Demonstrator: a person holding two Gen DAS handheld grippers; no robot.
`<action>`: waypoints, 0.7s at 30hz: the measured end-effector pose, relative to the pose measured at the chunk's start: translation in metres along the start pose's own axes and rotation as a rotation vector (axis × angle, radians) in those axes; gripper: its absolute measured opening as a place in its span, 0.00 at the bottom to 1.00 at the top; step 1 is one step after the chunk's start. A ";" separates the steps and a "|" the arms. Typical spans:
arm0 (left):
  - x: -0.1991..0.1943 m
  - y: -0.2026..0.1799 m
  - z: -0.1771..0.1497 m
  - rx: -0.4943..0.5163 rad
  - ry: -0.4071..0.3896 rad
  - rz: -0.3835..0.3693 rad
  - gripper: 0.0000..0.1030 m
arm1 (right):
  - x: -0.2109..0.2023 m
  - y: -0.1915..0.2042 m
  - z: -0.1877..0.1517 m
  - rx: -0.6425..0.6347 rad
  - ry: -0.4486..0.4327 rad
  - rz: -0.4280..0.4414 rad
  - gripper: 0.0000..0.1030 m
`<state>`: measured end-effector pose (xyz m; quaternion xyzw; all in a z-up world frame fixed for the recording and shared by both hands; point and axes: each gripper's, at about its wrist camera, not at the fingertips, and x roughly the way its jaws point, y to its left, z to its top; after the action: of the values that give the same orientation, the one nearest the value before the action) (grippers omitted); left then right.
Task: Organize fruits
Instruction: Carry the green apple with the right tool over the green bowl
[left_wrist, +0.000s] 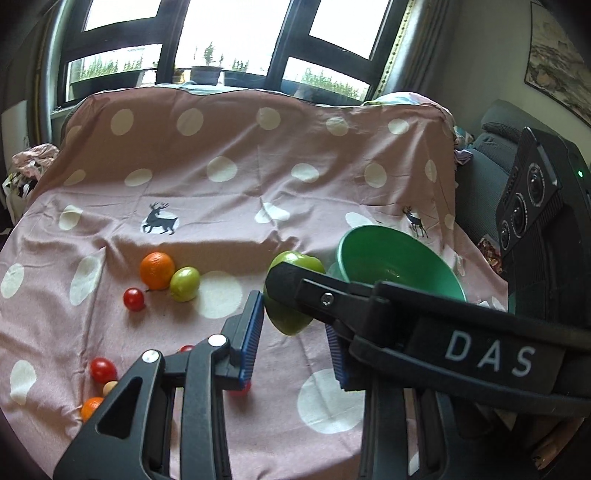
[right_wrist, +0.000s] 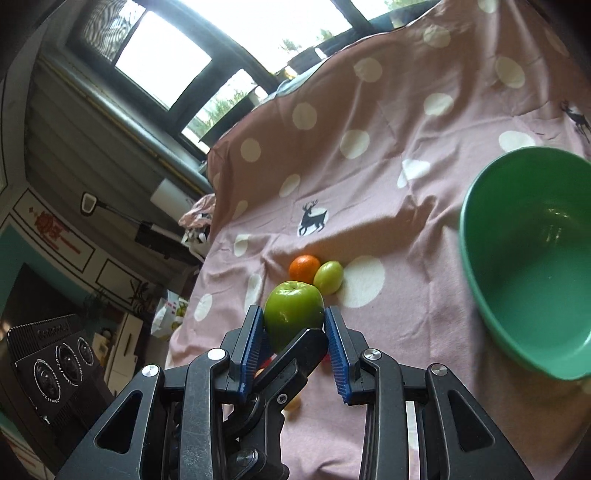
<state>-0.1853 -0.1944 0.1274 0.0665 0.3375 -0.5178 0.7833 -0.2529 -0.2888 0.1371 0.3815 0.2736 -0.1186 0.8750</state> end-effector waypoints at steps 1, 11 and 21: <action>0.004 -0.007 0.002 0.013 0.003 -0.014 0.32 | -0.006 -0.006 0.002 0.010 -0.016 -0.006 0.35; 0.046 -0.063 0.015 0.136 0.053 -0.126 0.31 | -0.049 -0.063 0.018 0.129 -0.143 -0.067 0.35; 0.084 -0.089 0.016 0.195 0.130 -0.201 0.31 | -0.066 -0.109 0.018 0.234 -0.191 -0.141 0.36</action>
<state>-0.2343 -0.3069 0.1115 0.1414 0.3405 -0.6184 0.6940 -0.3456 -0.3762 0.1186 0.4475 0.1995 -0.2466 0.8362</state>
